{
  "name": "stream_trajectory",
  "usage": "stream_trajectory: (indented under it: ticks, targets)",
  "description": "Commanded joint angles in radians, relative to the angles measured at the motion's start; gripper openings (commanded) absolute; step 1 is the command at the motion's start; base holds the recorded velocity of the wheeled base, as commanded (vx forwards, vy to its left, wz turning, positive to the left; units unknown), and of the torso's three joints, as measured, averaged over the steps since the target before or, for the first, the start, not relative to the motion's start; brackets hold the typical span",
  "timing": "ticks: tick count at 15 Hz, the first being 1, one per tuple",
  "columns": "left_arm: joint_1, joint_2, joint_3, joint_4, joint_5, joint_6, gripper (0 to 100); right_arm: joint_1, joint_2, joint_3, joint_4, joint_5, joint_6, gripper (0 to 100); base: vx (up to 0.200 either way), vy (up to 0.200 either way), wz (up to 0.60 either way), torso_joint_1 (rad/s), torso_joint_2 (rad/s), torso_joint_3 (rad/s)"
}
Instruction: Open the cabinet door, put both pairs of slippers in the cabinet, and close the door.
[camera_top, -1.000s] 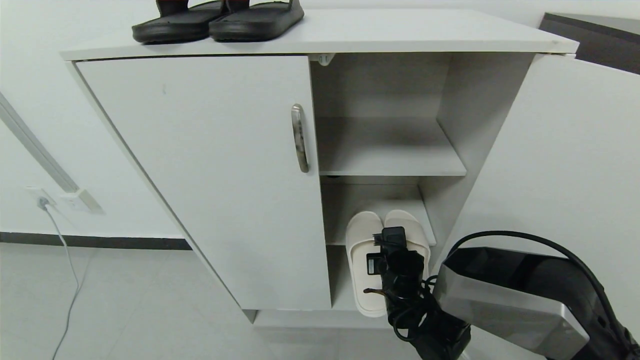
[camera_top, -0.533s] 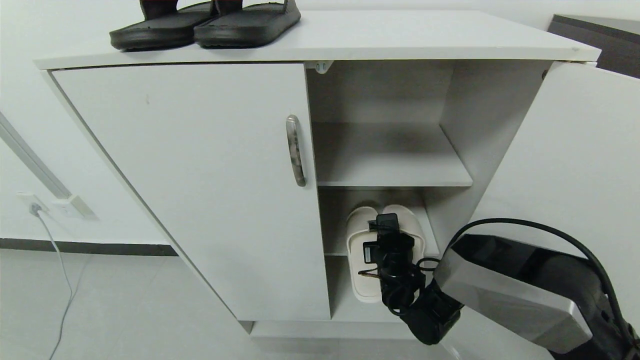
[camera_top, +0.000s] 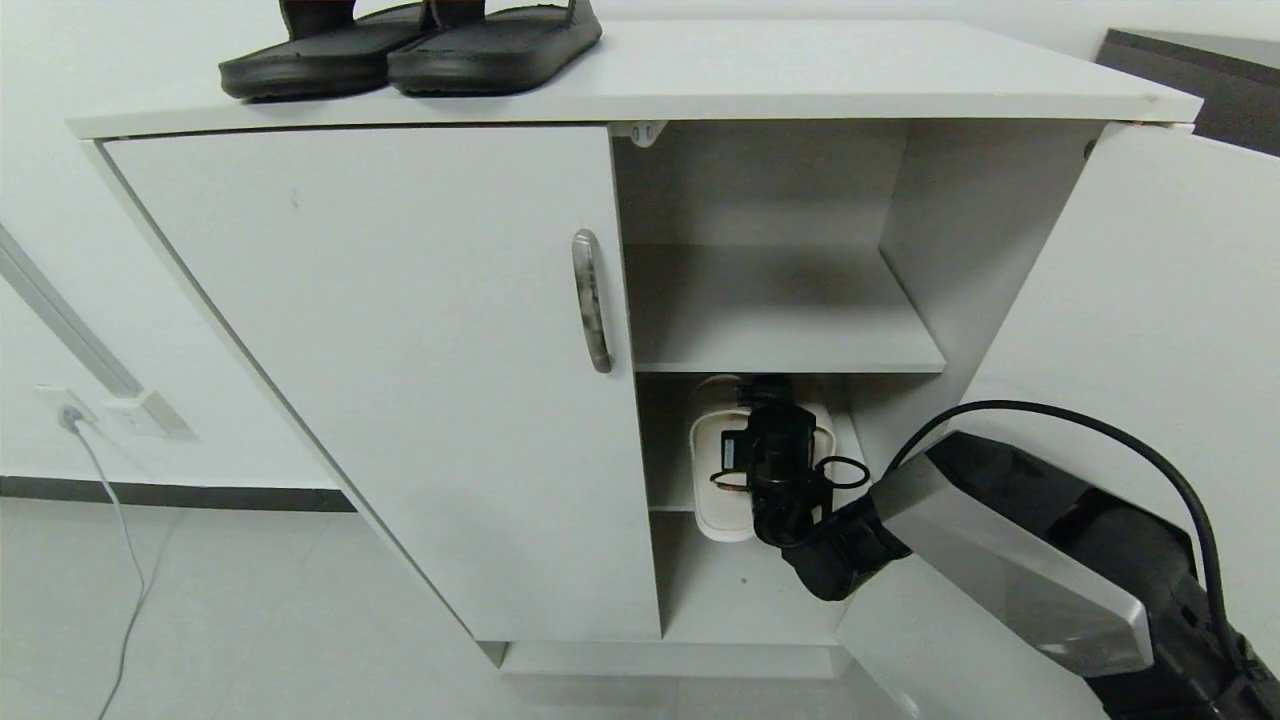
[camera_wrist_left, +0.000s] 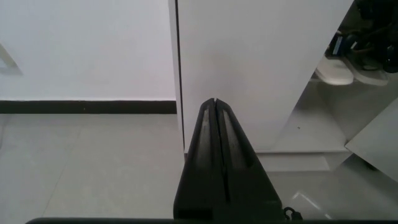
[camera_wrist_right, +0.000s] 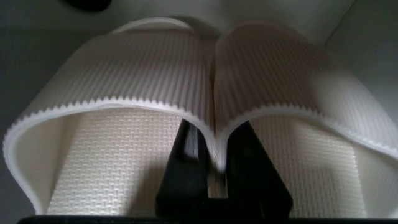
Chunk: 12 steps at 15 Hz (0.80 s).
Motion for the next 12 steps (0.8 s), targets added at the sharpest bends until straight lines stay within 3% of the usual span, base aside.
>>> stream_trajectory:
  ticks: [1, 6, 12]
  targets:
    - [0.0, 0.001, 0.0, 0.0, 0.0, 0.0, 0, -0.012, 0.055, -0.074, 0.013, 0.0, -0.003, 0, 0.0, 0.0, 0.0, 0.0, 0.0, 0.0]
    - [0.0, 0.001, 0.0, 0.0, 0.0, 0.0, 0, -0.031, 0.098, -0.177, 0.059, -0.005, -0.006, 0, 0.0, 0.0, 0.0, 0.0, 0.0, 0.0]
    - [0.0, 0.001, 0.0, 0.0, 0.0, 0.0, 0, -0.037, 0.123, -0.212, 0.069, -0.005, -0.008, 0, 0.0, 0.0, 0.0, 0.0, 0.0, 0.0]
